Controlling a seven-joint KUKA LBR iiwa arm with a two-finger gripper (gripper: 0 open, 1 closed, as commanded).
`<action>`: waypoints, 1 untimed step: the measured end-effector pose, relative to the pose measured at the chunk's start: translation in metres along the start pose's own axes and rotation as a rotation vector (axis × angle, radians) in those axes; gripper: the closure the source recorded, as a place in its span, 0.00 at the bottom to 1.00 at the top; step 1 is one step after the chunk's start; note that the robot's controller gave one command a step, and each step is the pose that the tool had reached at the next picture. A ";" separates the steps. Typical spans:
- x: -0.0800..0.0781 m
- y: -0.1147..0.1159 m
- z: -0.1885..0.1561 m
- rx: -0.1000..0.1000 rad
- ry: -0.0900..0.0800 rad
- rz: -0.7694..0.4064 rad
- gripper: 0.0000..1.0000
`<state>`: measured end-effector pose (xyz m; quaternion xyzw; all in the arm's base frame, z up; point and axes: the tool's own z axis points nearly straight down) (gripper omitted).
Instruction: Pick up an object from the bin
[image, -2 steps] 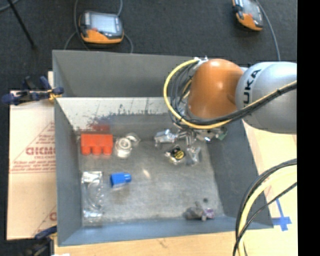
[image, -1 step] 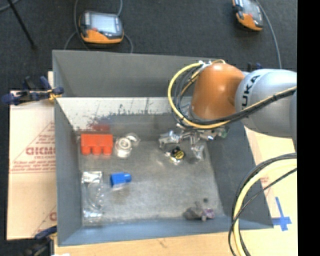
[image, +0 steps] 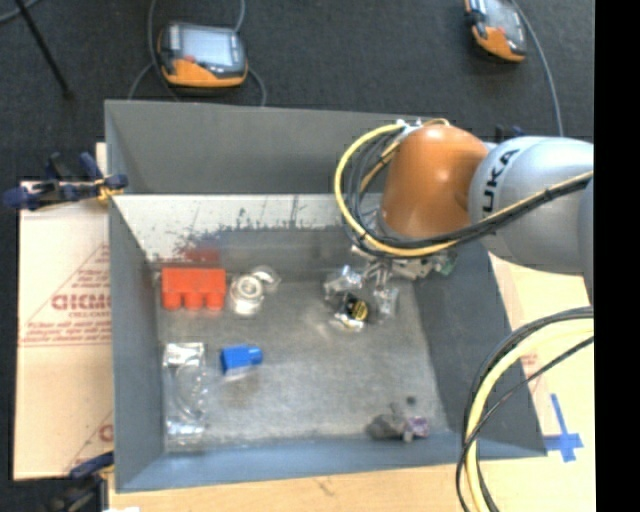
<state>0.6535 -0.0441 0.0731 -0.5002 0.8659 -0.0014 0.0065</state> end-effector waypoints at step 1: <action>-0.013 0.043 -0.135 0.002 0.004 0.045 1.00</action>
Offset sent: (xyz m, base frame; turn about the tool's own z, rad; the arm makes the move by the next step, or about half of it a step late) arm -0.0341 0.0326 0.1284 0.0451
